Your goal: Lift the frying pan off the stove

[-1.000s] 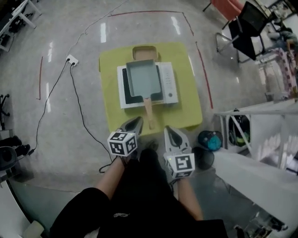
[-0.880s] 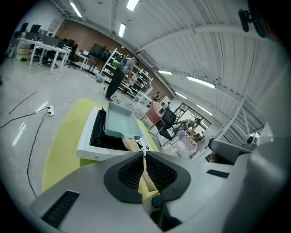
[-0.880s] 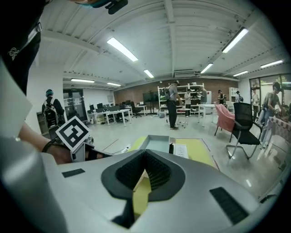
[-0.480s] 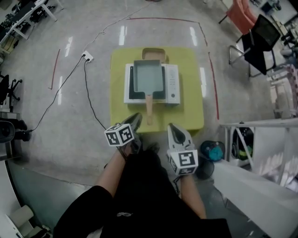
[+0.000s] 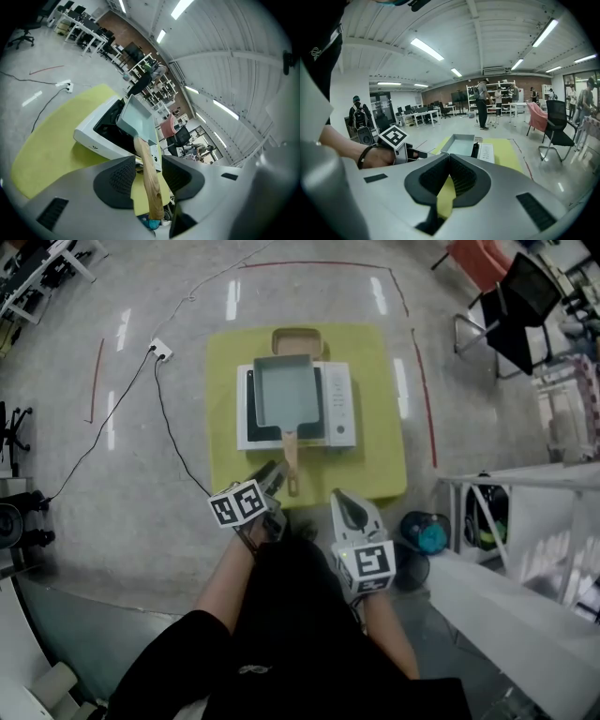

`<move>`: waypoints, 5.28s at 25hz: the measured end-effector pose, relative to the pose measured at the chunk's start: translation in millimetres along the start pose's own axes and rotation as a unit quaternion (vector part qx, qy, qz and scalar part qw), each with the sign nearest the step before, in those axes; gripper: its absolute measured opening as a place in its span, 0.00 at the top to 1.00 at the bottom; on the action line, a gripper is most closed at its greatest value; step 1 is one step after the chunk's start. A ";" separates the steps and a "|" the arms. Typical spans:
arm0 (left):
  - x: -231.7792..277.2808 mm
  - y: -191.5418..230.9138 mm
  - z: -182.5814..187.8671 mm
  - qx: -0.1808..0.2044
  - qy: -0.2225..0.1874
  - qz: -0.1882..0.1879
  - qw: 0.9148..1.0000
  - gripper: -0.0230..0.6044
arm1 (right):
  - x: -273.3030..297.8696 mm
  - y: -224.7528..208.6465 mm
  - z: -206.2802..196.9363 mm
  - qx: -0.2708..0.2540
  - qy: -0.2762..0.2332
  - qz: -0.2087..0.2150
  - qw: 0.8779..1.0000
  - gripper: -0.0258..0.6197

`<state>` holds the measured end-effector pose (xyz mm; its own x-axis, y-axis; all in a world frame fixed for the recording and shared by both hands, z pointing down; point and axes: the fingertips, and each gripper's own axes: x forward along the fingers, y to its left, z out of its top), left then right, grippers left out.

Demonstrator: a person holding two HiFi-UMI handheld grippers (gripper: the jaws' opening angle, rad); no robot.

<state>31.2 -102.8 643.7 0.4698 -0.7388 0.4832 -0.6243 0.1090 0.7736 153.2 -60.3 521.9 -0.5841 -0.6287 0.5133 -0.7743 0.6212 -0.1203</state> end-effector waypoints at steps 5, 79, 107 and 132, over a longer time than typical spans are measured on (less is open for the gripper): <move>26.4 2.4 2.3 -0.053 0.007 -0.021 0.998 0.59 | 13.3 -9.9 4.3 0.003 0.012 -0.008 1.000 0.94; 71.9 4.5 6.4 -0.129 0.103 -0.079 0.983 0.65 | 63.1 -33.8 14.8 0.004 0.036 -0.020 0.999 0.94; 9.4 -72.4 18.8 -0.084 0.061 -0.132 0.986 0.66 | 39.3 -13.2 41.9 -0.010 -0.039 -0.015 0.999 0.94; -62.3 -134.3 -7.1 -0.048 0.044 -0.169 0.983 0.65 | -31.1 -1.8 80.4 -0.028 -0.130 -0.045 0.990 0.94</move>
<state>90.2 -66.7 512.6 0.6948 -0.6842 0.2217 -0.3631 -0.0676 0.9293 153.3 -79.4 437.8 -0.5622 -0.7773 0.2824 -0.8154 0.5781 -0.0322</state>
